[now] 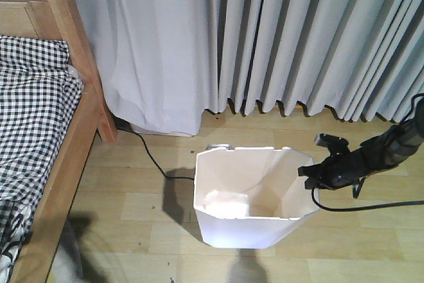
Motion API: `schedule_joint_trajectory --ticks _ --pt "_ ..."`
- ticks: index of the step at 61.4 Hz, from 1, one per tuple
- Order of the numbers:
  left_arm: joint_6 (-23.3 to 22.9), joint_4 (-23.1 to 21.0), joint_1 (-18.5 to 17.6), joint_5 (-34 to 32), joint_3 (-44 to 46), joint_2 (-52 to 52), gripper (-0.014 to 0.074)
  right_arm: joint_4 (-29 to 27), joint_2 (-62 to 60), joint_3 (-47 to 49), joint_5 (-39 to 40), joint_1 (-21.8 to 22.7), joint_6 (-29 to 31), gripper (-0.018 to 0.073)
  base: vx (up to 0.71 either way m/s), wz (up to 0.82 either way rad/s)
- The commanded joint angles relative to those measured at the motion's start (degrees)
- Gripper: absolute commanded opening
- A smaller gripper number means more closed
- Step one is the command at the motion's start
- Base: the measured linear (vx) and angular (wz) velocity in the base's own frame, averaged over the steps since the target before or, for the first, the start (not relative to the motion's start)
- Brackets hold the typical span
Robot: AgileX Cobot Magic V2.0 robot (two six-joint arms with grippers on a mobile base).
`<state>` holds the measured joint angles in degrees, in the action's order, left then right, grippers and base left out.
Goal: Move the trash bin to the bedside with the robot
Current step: 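Push the bin forward with the right gripper and set it down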
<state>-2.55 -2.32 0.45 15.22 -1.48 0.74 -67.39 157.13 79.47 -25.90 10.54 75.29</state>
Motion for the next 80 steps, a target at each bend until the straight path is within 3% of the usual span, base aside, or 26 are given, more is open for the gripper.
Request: schedule_joint_trajectory --ticks 1,34,46,61,80 --pt "-0.3 -0.3 0.0 -3.8 -1.1 0.8 -0.0006 -2.7 -2.6 3.6 -9.9 0.3 -0.7 0.0004 0.0 0.0" --pt "-0.3 -0.3 0.0 -3.8 -1.1 0.8 -0.0006 -1.1 9.2 17.1 -9.9 0.1 -1.8 0.0017 0.0 0.0" --pt "-0.3 -0.3 0.0 -3.8 -1.1 0.8 -0.0006 1.9 12.5 21.9 -11.7 0.1 -4.3 0.0022 0.0 0.0" --pt "-0.3 -0.3 0.0 -3.8 -1.1 0.8 -0.0006 9.0 15.7 27.4 -12.3 0.1 -12.0 0.0034 0.0 0.0" --pt "-0.3 -0.3 0.0 -3.8 -1.1 0.8 -0.0006 8.7 17.4 29.4 -12.1 0.1 -13.0 0.0048 0.0 0.0"
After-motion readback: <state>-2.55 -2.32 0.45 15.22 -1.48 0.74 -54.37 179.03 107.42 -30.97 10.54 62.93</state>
